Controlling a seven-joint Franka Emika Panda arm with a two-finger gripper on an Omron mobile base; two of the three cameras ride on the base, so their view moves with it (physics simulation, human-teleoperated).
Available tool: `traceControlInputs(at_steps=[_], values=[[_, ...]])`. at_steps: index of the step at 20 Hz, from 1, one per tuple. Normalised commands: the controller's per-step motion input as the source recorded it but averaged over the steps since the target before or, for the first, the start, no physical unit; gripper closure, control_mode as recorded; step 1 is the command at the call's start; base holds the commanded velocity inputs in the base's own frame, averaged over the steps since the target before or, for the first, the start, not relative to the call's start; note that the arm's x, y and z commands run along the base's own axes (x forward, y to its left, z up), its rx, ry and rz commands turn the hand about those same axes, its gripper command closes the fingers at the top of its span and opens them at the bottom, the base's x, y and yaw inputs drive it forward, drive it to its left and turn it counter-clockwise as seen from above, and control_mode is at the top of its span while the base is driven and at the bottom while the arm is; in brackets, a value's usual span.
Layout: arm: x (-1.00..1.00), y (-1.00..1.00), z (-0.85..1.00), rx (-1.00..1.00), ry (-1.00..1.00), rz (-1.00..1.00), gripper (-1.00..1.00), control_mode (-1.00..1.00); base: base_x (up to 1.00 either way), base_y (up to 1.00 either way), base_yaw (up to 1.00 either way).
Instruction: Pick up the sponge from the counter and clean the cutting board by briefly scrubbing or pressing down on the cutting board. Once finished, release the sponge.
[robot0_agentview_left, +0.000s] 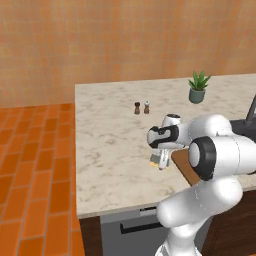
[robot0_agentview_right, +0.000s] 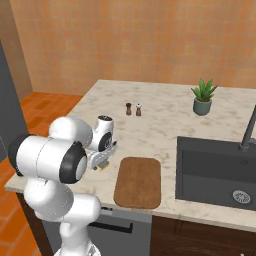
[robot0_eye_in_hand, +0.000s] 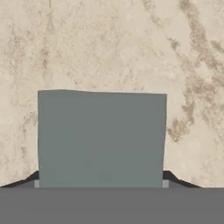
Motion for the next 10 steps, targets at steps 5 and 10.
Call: traceControlInputs(at_steps=[5,10], values=[[0.56,0.01,-0.08,-0.01,0.01,0.05,-1.0,-1.0,0.0,0.0,0.0],[0.18,0.0,-0.05,0.0,-0.01,-0.06,-1.0,-1.0,0.0,0.0,0.0]])
